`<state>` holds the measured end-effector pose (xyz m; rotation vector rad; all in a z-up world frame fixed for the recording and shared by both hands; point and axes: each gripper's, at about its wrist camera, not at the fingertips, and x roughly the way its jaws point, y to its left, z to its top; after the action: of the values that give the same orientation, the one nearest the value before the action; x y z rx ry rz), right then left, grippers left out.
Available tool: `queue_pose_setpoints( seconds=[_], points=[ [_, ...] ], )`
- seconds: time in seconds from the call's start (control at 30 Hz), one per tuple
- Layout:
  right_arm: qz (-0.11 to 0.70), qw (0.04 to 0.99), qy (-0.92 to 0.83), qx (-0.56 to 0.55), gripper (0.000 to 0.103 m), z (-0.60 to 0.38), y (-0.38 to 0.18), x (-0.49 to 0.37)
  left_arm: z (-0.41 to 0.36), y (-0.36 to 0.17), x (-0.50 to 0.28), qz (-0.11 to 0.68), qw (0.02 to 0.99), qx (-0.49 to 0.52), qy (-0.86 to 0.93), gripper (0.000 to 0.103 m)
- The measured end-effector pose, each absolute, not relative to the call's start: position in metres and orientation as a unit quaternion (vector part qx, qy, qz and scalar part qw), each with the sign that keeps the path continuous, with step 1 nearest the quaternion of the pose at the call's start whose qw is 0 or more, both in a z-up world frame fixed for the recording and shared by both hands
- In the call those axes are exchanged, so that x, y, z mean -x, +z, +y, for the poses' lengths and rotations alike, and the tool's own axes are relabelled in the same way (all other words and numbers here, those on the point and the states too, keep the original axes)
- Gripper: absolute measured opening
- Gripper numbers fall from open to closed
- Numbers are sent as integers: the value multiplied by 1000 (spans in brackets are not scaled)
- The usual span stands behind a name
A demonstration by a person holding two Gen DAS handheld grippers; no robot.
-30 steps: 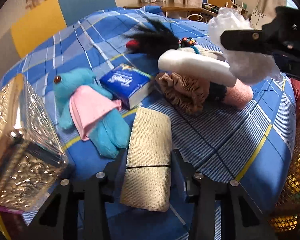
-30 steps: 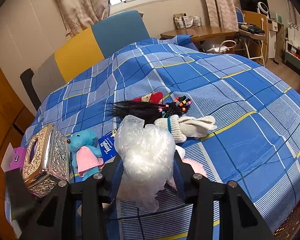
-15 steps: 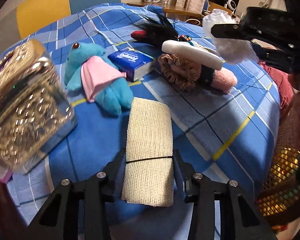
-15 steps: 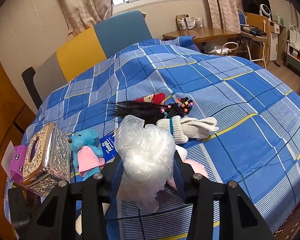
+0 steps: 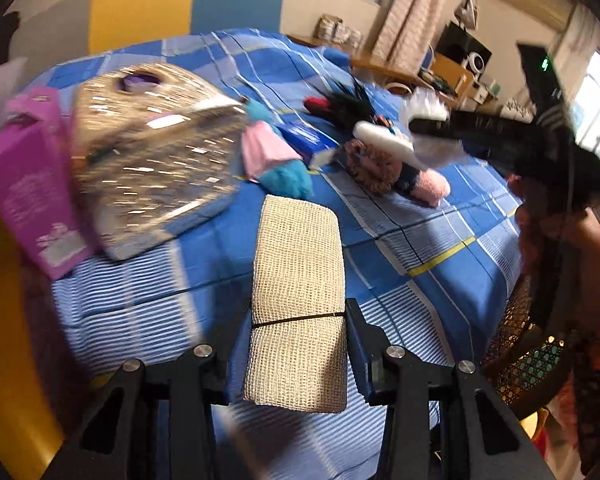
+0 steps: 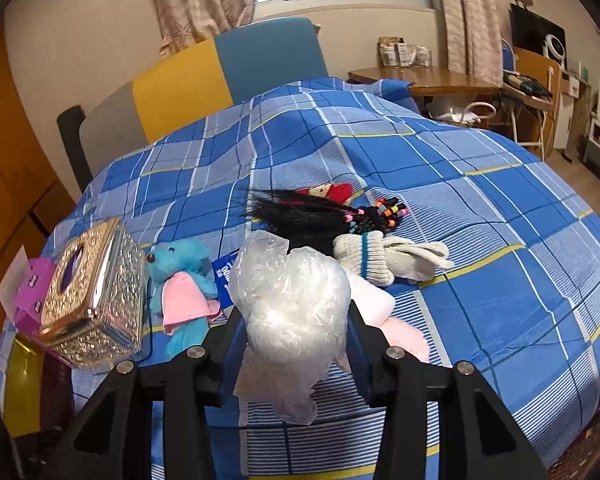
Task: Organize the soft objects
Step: 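Carry the cream towel into the gold tray and open the left gripper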
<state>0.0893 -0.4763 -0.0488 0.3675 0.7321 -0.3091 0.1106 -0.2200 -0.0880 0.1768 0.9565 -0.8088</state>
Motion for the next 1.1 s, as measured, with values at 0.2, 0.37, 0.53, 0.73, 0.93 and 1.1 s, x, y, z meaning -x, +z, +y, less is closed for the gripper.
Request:
queue_pose_setpoints(
  seconds=[0.2, 0.37, 0.53, 0.73, 0.93, 1.1],
  points=[
    [361, 913, -127, -137, 46, -457, -49, -93, -166, -57, -117, 425, 831, -46, -356, 44],
    [356, 921, -104, -123, 46, -448, -46, -94, -114, -36, -132, 407, 856, -24, -317, 44],
    [335, 931, -81, -121, 46, -441, -38, -91, -50, -34, -161, 410, 876, 6, -253, 44],
    [325, 939, -58, -95, 46, -427, -32, -90, 15, -53, -201, 436, 882, 25, -176, 44],
    [346, 930, -52, -110, 46, -415, -40, -91, 60, -71, -235, 460, 881, 24, -111, 44],
    [348, 925, -32, -151, 46, -394, -40, -85, 81, -86, -262, 483, 873, 18, -67, 44]
  ],
)
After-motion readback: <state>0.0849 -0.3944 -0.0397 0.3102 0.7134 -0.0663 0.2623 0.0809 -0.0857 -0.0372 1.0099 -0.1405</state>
